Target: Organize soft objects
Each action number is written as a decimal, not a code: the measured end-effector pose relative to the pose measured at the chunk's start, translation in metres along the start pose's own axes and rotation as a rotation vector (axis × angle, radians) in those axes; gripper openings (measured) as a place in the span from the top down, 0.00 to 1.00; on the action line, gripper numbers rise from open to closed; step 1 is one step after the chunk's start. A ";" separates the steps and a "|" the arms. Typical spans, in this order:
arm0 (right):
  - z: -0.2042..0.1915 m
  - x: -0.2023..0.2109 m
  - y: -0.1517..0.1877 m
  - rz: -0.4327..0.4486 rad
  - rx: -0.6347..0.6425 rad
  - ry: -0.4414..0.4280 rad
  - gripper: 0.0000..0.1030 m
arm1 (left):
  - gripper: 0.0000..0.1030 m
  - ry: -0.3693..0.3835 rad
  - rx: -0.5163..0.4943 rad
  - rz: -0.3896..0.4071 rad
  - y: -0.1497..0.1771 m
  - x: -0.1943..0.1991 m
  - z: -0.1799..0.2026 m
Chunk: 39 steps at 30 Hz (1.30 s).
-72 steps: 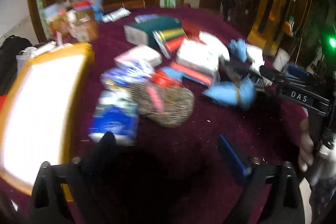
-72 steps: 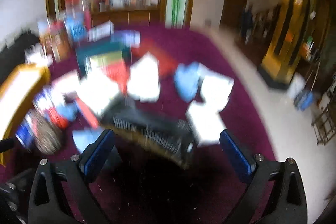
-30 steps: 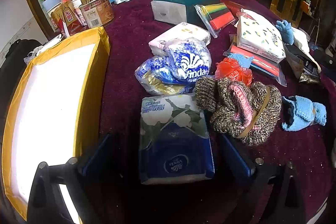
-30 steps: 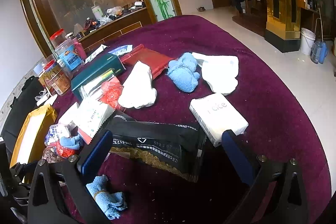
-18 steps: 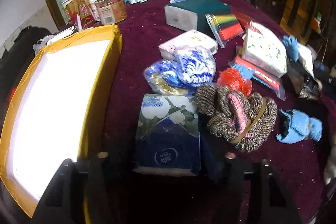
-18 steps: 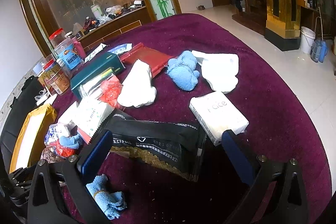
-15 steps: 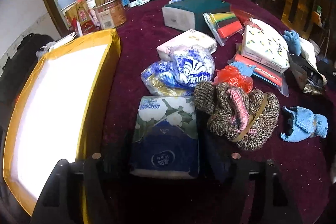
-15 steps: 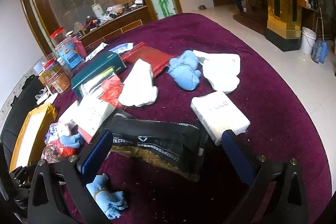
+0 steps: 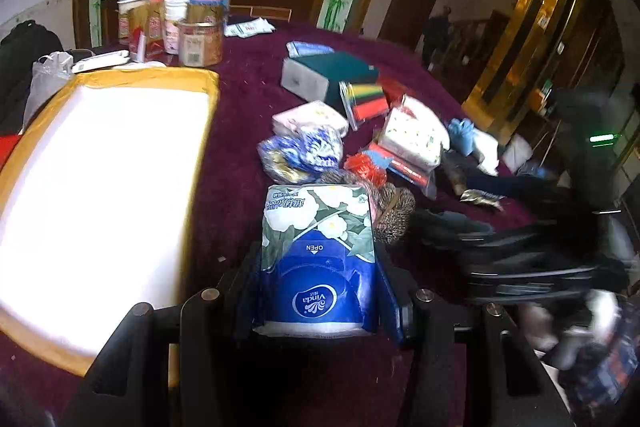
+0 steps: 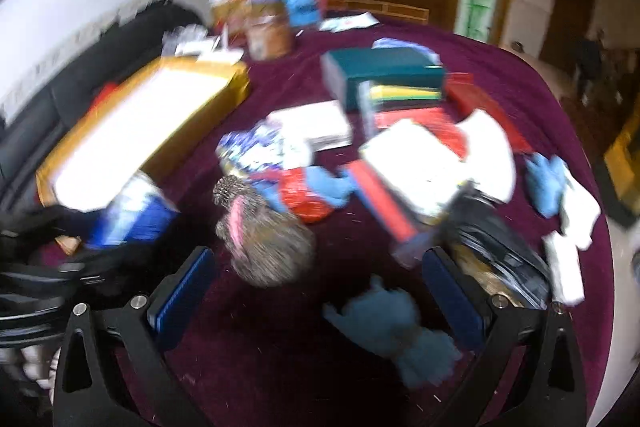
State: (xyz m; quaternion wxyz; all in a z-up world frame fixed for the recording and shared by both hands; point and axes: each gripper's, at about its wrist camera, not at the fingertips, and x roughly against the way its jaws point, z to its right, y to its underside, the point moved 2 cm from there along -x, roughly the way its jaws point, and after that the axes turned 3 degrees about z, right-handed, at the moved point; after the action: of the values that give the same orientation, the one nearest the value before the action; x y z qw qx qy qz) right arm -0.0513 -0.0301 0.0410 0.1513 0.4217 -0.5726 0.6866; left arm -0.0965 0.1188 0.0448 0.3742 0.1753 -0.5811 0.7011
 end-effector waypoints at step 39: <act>-0.110 -0.105 -0.162 -0.007 0.017 -0.035 0.27 | 0.24 -0.065 0.392 0.026 -0.115 -0.036 -0.206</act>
State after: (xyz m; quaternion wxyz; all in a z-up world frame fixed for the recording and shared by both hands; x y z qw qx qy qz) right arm 0.0788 0.1473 0.0700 0.1400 0.4371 -0.5678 0.6834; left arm 0.0497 0.3074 0.0448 0.3052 0.2598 -0.4473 0.7995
